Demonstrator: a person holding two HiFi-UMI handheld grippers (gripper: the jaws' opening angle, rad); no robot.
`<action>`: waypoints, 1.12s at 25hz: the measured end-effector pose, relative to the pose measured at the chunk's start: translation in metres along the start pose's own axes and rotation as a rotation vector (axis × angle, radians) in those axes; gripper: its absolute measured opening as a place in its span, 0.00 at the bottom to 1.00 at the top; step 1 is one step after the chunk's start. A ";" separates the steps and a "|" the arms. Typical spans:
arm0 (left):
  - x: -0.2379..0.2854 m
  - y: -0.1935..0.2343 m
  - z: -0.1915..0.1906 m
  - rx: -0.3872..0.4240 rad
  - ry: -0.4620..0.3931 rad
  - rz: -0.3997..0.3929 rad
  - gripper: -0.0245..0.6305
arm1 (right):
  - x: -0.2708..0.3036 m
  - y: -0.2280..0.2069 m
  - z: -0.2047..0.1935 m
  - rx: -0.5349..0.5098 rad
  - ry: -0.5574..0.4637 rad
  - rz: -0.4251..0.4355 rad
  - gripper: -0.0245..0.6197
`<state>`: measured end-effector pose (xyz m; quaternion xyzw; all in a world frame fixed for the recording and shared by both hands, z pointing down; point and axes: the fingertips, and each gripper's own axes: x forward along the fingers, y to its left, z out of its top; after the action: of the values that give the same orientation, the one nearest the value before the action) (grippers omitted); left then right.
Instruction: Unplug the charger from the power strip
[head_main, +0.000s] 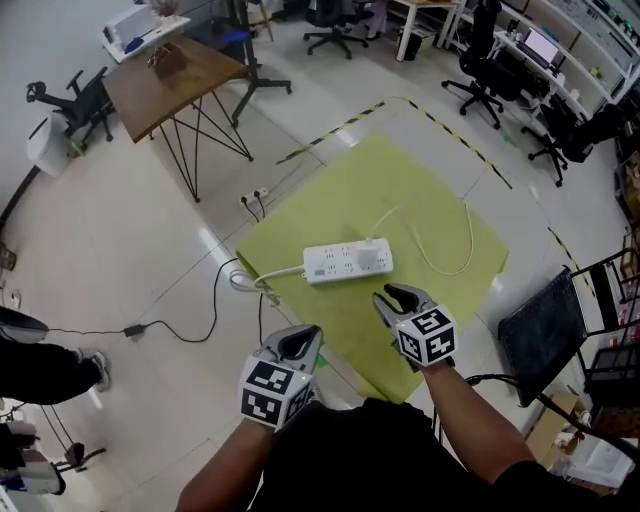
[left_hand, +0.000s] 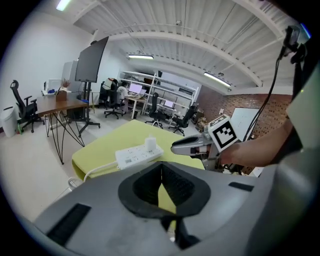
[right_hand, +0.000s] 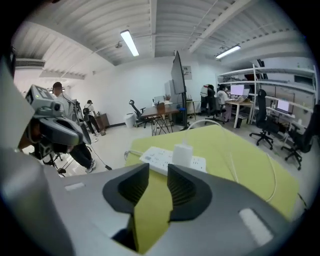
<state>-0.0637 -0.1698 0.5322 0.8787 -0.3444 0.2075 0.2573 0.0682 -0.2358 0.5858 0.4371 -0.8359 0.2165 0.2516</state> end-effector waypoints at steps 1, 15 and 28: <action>0.000 0.001 -0.002 -0.007 0.002 0.004 0.05 | 0.010 -0.006 -0.002 0.006 0.014 -0.013 0.24; -0.005 0.006 -0.012 -0.032 0.034 0.043 0.05 | 0.095 -0.058 0.011 0.123 0.047 -0.105 0.52; -0.012 0.011 -0.022 -0.072 0.049 0.069 0.05 | 0.112 -0.066 0.016 0.059 0.073 -0.133 0.46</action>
<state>-0.0840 -0.1575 0.5459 0.8512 -0.3753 0.2251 0.2897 0.0649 -0.3492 0.6510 0.4908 -0.7886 0.2397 0.2825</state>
